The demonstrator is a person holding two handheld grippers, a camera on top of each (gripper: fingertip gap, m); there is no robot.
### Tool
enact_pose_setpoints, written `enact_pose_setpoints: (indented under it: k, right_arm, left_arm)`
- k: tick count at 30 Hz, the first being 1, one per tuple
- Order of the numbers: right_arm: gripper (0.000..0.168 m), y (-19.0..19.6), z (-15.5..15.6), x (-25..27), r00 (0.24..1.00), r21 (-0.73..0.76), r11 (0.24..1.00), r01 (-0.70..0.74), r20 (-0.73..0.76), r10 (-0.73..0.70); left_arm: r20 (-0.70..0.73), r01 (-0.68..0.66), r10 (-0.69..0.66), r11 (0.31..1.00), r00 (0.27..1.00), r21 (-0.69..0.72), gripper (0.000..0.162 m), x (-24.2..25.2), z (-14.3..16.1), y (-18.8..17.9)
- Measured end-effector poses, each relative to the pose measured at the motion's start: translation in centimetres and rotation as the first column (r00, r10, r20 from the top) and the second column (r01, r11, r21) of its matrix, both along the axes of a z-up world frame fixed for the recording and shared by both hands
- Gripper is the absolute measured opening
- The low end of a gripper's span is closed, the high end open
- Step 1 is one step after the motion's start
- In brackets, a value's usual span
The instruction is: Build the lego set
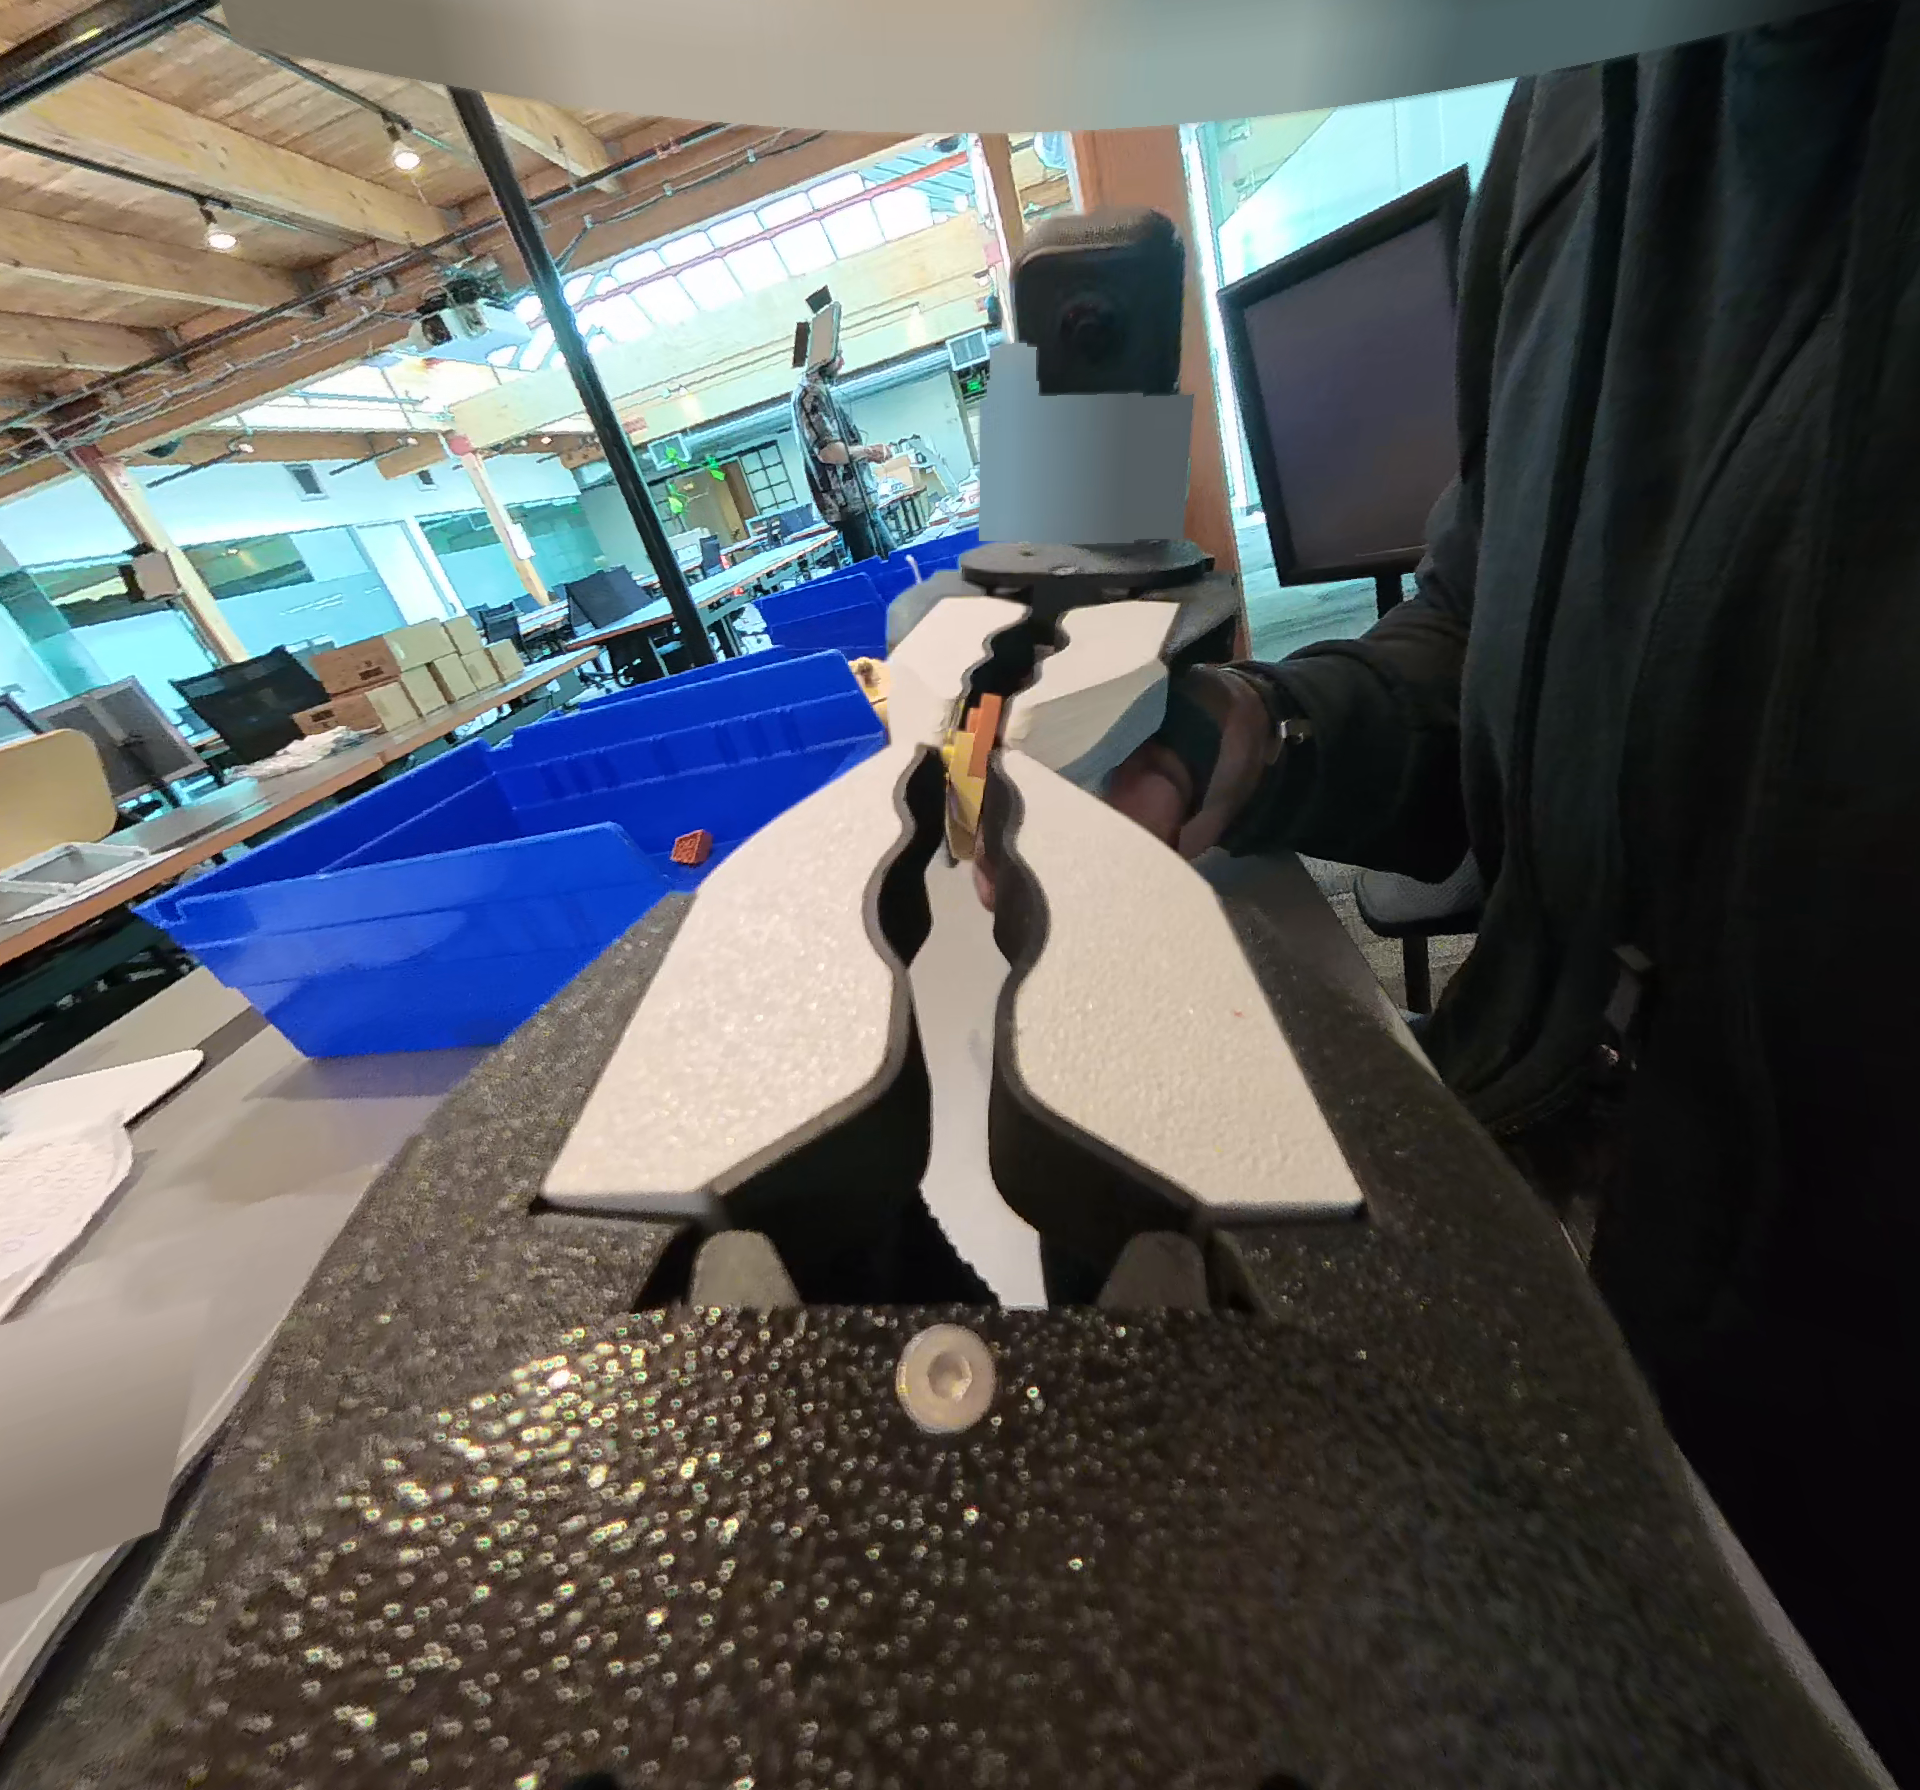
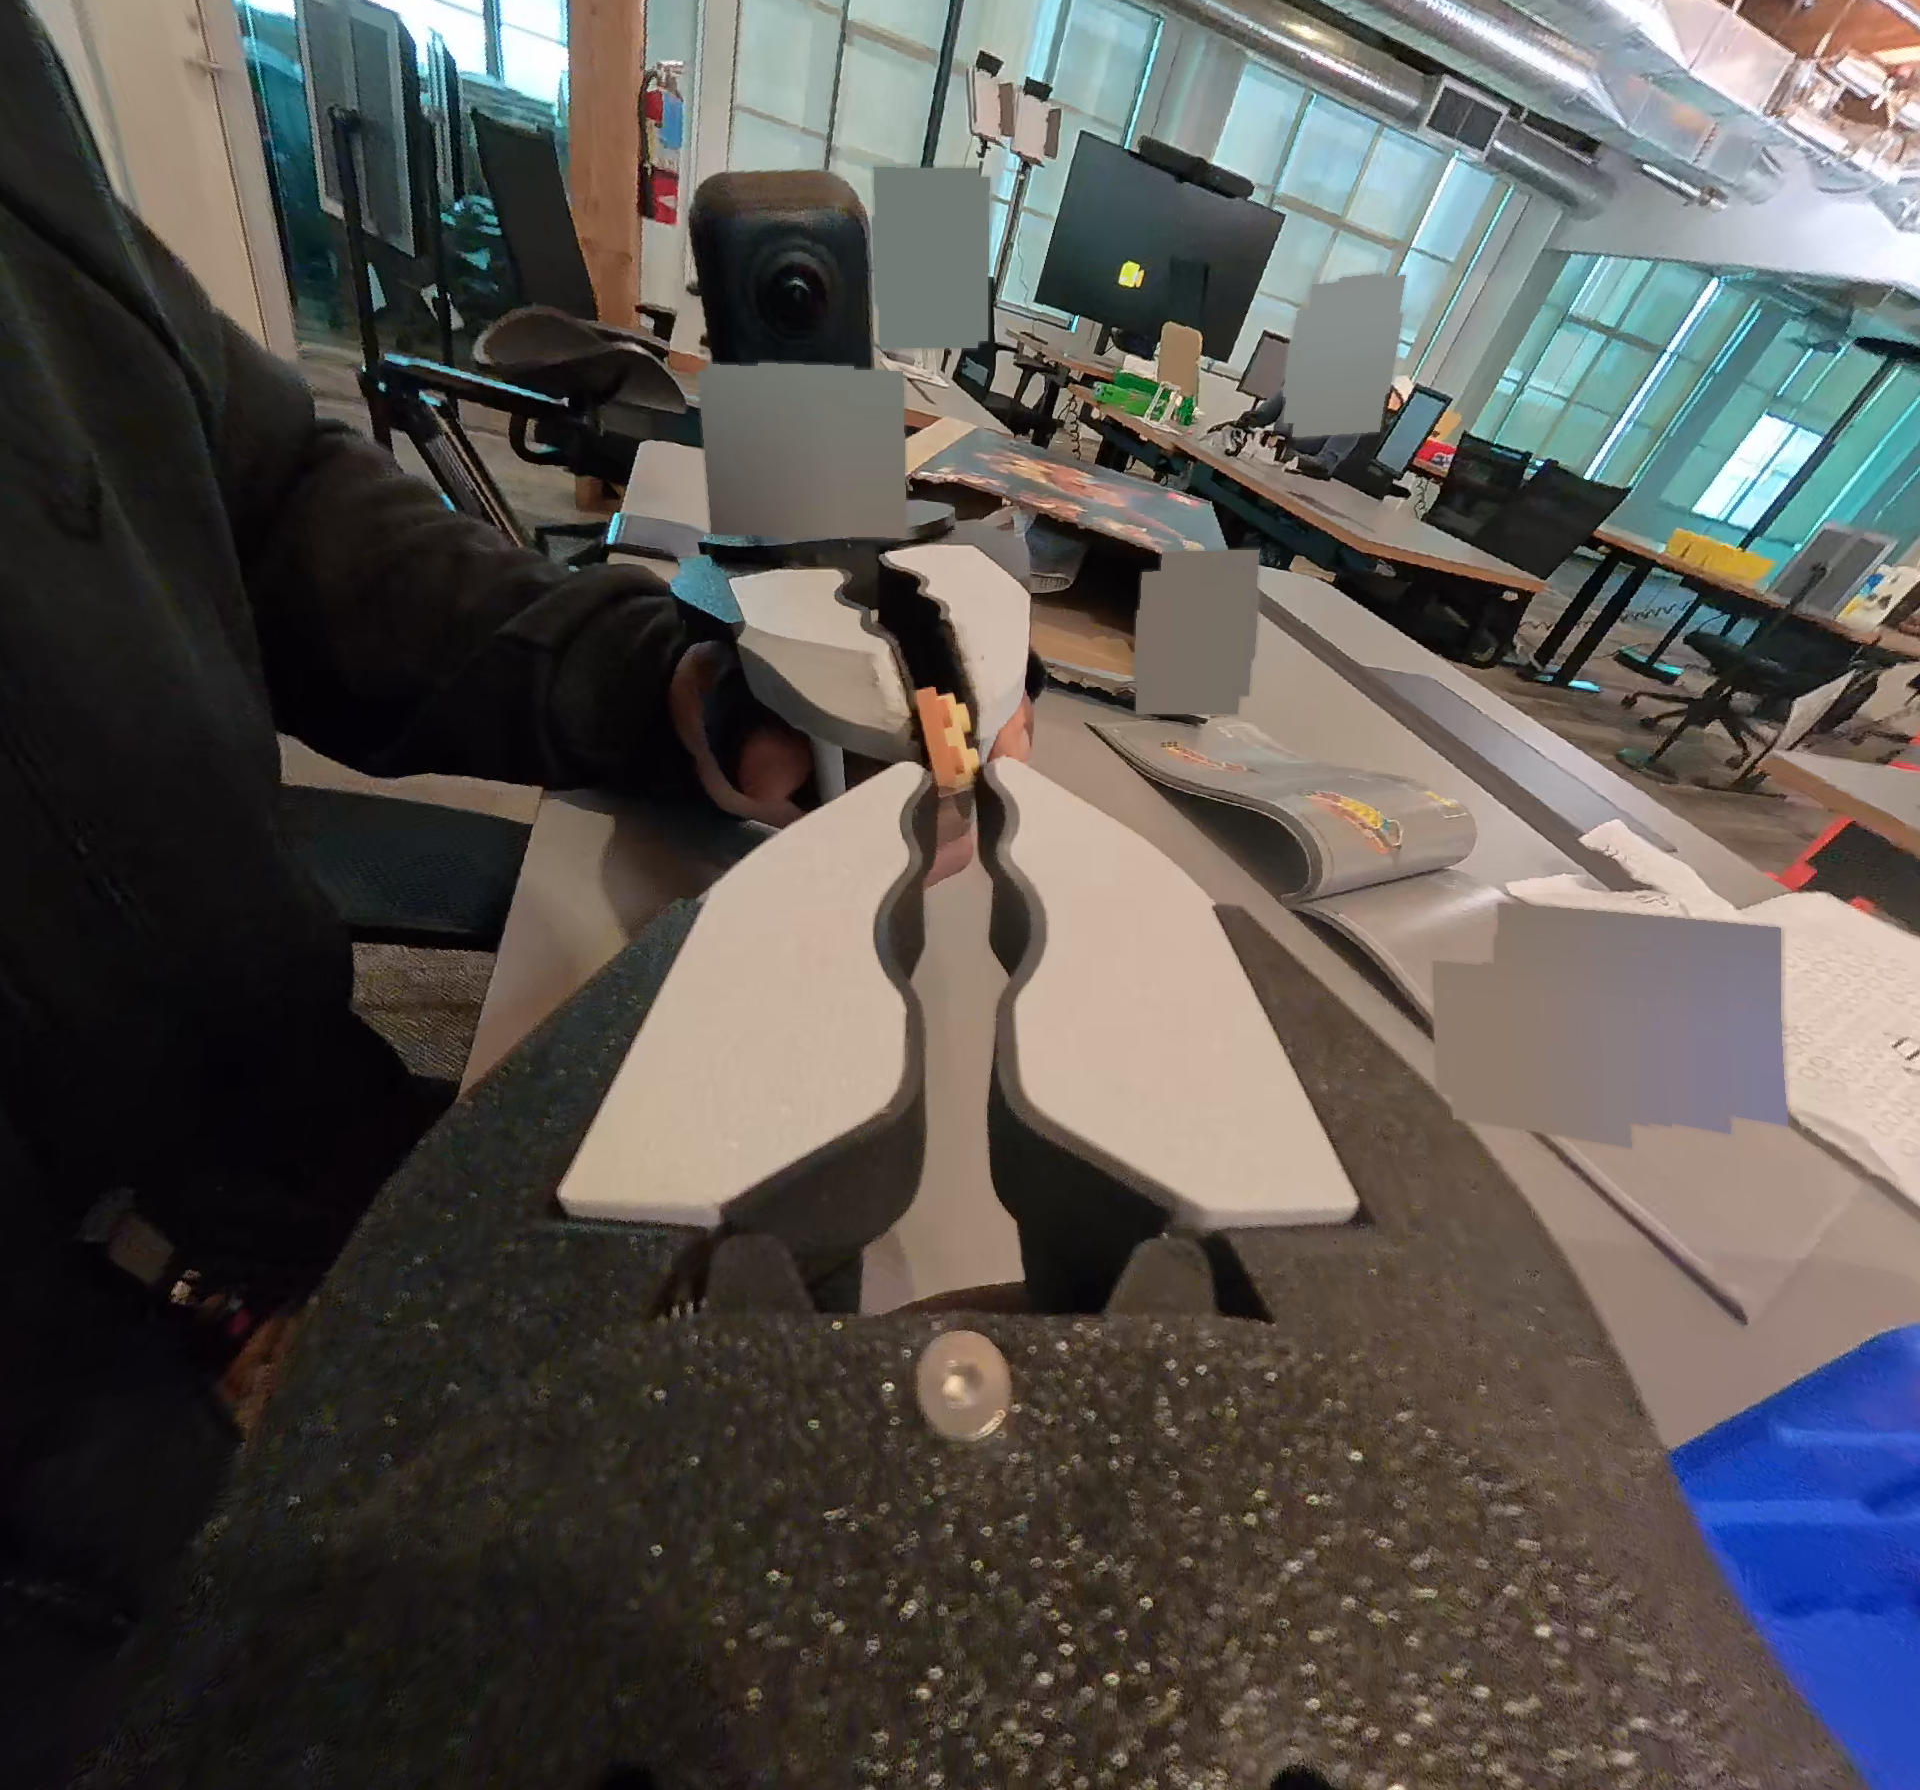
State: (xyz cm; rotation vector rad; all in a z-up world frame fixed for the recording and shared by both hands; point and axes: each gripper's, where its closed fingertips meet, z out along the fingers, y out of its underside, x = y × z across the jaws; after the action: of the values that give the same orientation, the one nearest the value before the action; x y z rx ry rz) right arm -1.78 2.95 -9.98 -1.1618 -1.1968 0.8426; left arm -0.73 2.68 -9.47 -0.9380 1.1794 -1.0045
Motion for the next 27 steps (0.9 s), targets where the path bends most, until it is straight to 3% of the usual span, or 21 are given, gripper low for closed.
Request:
enact_pose_setpoints:
  k: [2,5,7,11,16,21,27]
  right_arm:
    - [0.007,0.2,-0.3,0.1,1.0,-0.049,0.999,0.001,-0.012,-0.002]
    - [0.026,0.2,-1.0,0.5,1.0,-0.106,0.994,-0.023,0.001,0.023]
    - [0.027,0.3,-1.1,0.9,0.999,-0.173,0.984,-0.034,-0.008,0.033]
    - [0.027,0.7,-2.4,0.8,0.997,-0.383,0.923,-0.043,0.037,0.062]
    - [0.03,1.0,-3.0,0.4,0.997,-0.577,0.815,-0.055,0.01,0.074]
    - [0.028,1.4,-3.5,-0.1,0.998,-0.66,0.75,-0.051,-0.001,0.066]
    - [0.017,1.5,-3.5,-0.3,0.998,-0.671,0.738,-0.065,-0.024,0.066]
  left_arm:
    - [-0.023,-0.018,0.018,1.0,1.0,-0.013,0.008,0.0,-0.2,0.3]
    - [-0.075,-0.055,0.055,0.998,0.996,0.004,0.007,0.0,-1.0,0.7]
    - [-0.091,-0.072,0.075,0.997,0.993,0.04,0.007,-0.1,-1.1,0.7]
    - [-0.158,-0.153,0.184,0.97,0.97,0.188,0.008,-0.2,-1.7,1.4]
    - [-0.216,-0.235,0.347,0.878,0.913,0.417,0.008,-0.4,-2.8,2.2]
    - [-0.225,-0.242,0.4,0.824,0.888,0.513,0.008,-0.6,-3.2,2.2]
    - [-0.228,-0.25,0.437,0.79,0.87,0.56,0.008,-0.6,-3.5,2.5]
